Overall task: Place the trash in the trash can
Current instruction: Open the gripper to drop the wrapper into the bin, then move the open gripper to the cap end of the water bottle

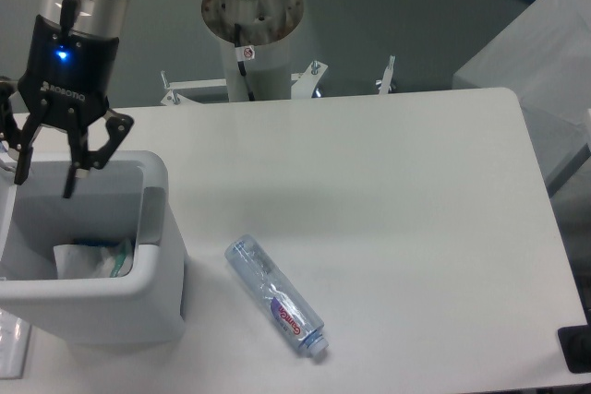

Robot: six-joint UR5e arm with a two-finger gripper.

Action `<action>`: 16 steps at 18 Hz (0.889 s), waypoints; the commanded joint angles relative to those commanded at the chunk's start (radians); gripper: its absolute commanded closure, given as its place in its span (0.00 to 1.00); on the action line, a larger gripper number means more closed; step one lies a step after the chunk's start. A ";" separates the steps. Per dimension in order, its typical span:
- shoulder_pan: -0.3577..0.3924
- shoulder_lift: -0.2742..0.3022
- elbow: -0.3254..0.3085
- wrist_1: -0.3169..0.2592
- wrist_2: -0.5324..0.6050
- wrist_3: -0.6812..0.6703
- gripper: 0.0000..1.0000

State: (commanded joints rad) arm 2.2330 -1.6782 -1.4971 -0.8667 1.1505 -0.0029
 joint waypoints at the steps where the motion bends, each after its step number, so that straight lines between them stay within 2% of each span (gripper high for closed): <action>1: 0.041 -0.002 0.001 0.000 -0.002 -0.014 0.00; 3: 0.124 -0.012 0.000 0.000 -0.003 -0.015 0.00; 6: 0.200 -0.075 0.012 0.005 -0.002 -0.014 0.00; 13: 0.247 -0.260 0.090 0.006 0.011 -0.009 0.00; 16: 0.244 -0.346 0.138 0.006 0.083 -0.011 0.00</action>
State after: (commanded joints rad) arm 2.4774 -2.0245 -1.3593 -0.8606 1.2331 -0.0138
